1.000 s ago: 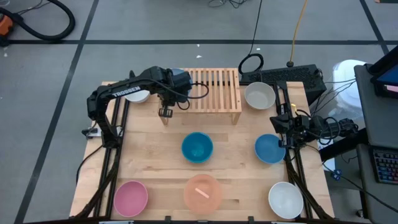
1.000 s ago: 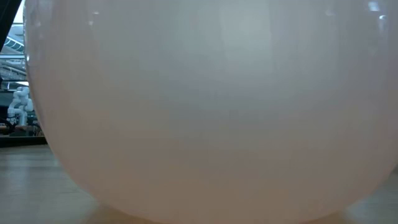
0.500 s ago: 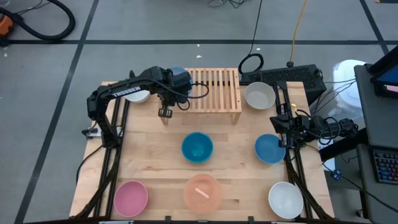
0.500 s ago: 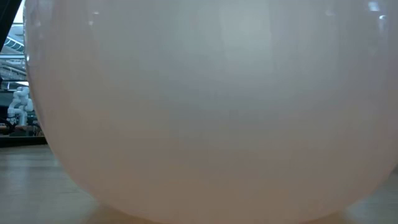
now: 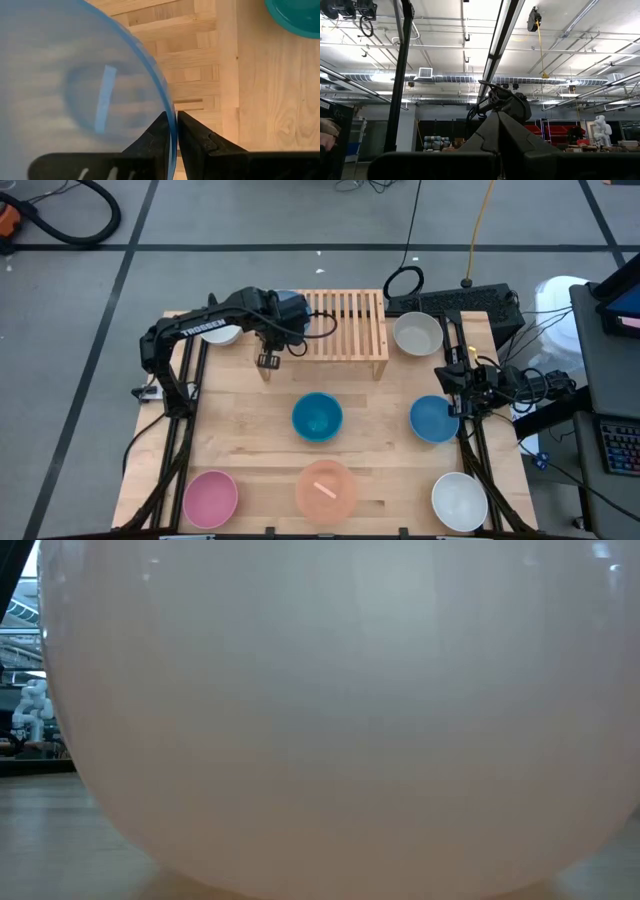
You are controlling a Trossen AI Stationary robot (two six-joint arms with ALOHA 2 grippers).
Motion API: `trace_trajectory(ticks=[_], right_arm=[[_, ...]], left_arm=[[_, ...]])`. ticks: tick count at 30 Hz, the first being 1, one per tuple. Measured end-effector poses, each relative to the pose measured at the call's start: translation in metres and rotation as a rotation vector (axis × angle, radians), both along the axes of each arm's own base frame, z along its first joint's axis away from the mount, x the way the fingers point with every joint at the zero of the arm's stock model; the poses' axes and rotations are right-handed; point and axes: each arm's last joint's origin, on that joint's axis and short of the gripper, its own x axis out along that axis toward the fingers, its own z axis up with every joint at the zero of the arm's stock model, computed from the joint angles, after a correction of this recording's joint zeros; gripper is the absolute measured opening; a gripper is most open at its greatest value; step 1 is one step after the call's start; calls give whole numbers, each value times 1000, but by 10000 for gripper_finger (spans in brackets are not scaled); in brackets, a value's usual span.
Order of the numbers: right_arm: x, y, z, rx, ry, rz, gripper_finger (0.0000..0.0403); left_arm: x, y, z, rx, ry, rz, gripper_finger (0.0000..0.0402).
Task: Place and stack bowls onto a shelf
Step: Put the light blue bowl on the shelf
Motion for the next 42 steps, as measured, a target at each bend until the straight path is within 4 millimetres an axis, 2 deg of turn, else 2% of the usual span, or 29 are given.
trace_trajectory(ticks=[12,25,33,42], right_arm=[[0,0,0,0,0,0,0],[-1,0,1,14,-17,8,0],[-1,0,1,26,-18,18,0],[-1,0,1,27,-18,18,0]], left_arm=[[-10,-7,14,45,-39,16,42],[-10,-7,14,48,-29,11,42],[-10,-7,14,39,-44,70,42],[-9,-10,14,40,-36,4,42]])
